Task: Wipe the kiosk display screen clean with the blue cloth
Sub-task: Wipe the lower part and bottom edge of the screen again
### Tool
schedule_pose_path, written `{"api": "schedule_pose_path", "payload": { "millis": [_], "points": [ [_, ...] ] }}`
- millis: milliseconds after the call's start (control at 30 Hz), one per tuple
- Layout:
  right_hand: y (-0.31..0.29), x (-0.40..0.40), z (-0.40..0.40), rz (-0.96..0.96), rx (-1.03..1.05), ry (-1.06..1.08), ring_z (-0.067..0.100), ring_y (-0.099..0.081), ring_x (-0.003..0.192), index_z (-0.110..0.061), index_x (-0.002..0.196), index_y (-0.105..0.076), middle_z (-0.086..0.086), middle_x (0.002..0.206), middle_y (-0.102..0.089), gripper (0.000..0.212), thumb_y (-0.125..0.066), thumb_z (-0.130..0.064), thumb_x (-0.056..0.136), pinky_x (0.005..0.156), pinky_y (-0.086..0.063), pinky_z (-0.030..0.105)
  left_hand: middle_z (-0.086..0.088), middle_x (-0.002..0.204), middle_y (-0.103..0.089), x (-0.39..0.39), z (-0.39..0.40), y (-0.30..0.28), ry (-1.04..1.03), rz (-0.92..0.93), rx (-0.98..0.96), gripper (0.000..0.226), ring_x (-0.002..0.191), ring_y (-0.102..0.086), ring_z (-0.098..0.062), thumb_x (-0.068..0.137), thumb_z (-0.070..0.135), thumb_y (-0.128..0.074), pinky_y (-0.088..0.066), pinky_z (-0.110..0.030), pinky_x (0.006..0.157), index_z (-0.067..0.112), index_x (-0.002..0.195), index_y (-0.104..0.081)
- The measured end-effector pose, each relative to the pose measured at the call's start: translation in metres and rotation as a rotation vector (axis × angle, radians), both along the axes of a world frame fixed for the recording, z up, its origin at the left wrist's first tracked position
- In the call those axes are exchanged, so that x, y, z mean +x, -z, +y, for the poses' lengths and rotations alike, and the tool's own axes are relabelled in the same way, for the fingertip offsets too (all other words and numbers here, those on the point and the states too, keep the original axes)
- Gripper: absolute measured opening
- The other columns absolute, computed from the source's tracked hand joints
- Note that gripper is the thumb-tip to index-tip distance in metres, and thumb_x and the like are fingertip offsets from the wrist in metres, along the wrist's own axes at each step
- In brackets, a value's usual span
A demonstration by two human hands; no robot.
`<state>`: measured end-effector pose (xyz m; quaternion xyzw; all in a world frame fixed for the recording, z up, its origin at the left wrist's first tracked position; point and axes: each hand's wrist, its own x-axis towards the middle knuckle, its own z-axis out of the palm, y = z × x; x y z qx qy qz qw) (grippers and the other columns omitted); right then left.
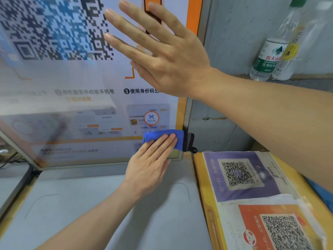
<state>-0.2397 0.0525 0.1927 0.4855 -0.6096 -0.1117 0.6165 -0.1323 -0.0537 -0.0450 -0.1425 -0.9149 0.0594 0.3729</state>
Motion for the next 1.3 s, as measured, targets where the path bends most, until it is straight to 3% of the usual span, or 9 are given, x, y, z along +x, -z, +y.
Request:
{"api": "schedule_pose_path", "payload": {
  "millis": [200,367,467,600,733,867,1067,1300],
  "points": [
    [0.002,0.0,0.001,-0.087,0.023,0.04,0.026,-0.043,0.14,-0.026,0.152,-0.04,0.003,0.153,-0.043,0.045,-0.021,-0.027,0.111,0.114,-0.036,0.044,0.005,0.16,-0.026,-0.005,-0.005,0.007,0.036,0.034,-0.006,0.061,0.149,-0.021,-0.01,0.098,0.028,-0.055,-0.015,-0.03,0.122,0.015,0.153,-0.032],
    [0.004,-0.004,0.0,-0.035,-0.003,0.006,0.02,-0.057,0.128,-0.029,0.147,-0.048,0.001,0.144,-0.055,0.041,-0.028,-0.028,0.111,0.097,-0.049,0.037,0.001,0.158,-0.032,-0.007,-0.002,-0.002,0.017,0.129,0.017,0.055,0.146,-0.028,-0.013,0.1,0.028,-0.053,-0.022,-0.033,0.12,0.015,0.151,-0.037],
    [0.006,-0.006,-0.002,-0.077,0.002,0.029,0.022,-0.053,0.132,-0.029,0.15,-0.043,0.003,0.147,-0.051,0.044,-0.022,-0.03,0.111,0.1,-0.046,0.039,-0.001,0.157,-0.032,-0.011,0.001,-0.003,0.014,0.176,0.026,0.054,0.146,-0.029,-0.015,0.101,0.028,-0.052,-0.022,-0.034,0.119,0.014,0.15,-0.038],
    [0.007,-0.007,-0.005,0.017,-0.081,-0.024,0.024,-0.053,0.132,-0.026,0.145,-0.052,0.004,0.144,-0.055,0.04,-0.035,-0.024,0.108,0.106,-0.045,0.042,-0.001,0.155,-0.037,-0.01,0.001,0.012,0.012,0.185,0.041,0.052,0.145,-0.03,-0.014,0.1,0.028,-0.053,-0.023,-0.034,0.118,0.014,0.148,-0.042],
    [0.047,-0.002,0.007,-0.07,0.009,-0.031,0.026,-0.04,0.142,-0.02,0.147,-0.048,0.006,0.152,-0.045,0.043,-0.04,-0.021,0.105,0.118,-0.029,0.047,0.003,0.155,-0.034,-0.003,-0.007,0.036,0.016,0.12,0.036,0.054,0.144,-0.028,-0.009,0.096,0.028,-0.052,-0.02,-0.032,0.118,0.016,0.147,-0.042],
    [0.075,-0.005,0.019,-0.084,0.01,0.017,0.023,-0.037,0.144,-0.022,0.149,-0.045,0.002,0.154,-0.043,0.045,-0.043,-0.021,0.104,0.118,-0.028,0.046,0.004,0.152,-0.04,0.002,-0.016,0.046,0.046,0.061,-0.001,0.057,0.142,-0.032,-0.008,0.095,0.028,-0.051,-0.023,-0.032,0.116,0.016,0.15,-0.039],
    [0.082,-0.006,0.012,-0.069,-0.033,0.015,0.024,-0.038,0.143,-0.022,0.149,-0.045,0.002,0.153,-0.044,0.05,-0.051,-0.018,0.099,0.118,-0.028,0.046,0.002,0.154,-0.037,0.004,-0.017,0.016,0.03,0.112,0.008,0.057,0.142,-0.033,-0.012,0.093,0.027,-0.059,-0.027,-0.033,0.115,0.014,0.147,-0.042],
    [0.08,0.003,0.011,-0.115,-0.032,0.018,0.025,-0.04,0.143,-0.02,0.147,-0.048,0.003,0.152,-0.045,0.049,-0.048,-0.015,0.099,0.117,-0.028,0.047,0.0,0.156,-0.033,-0.002,-0.02,-0.015,-0.03,0.202,0.053,0.059,0.145,-0.027,-0.013,0.096,0.029,-0.059,-0.019,-0.033,0.12,0.013,0.149,-0.038]
  ]
}}
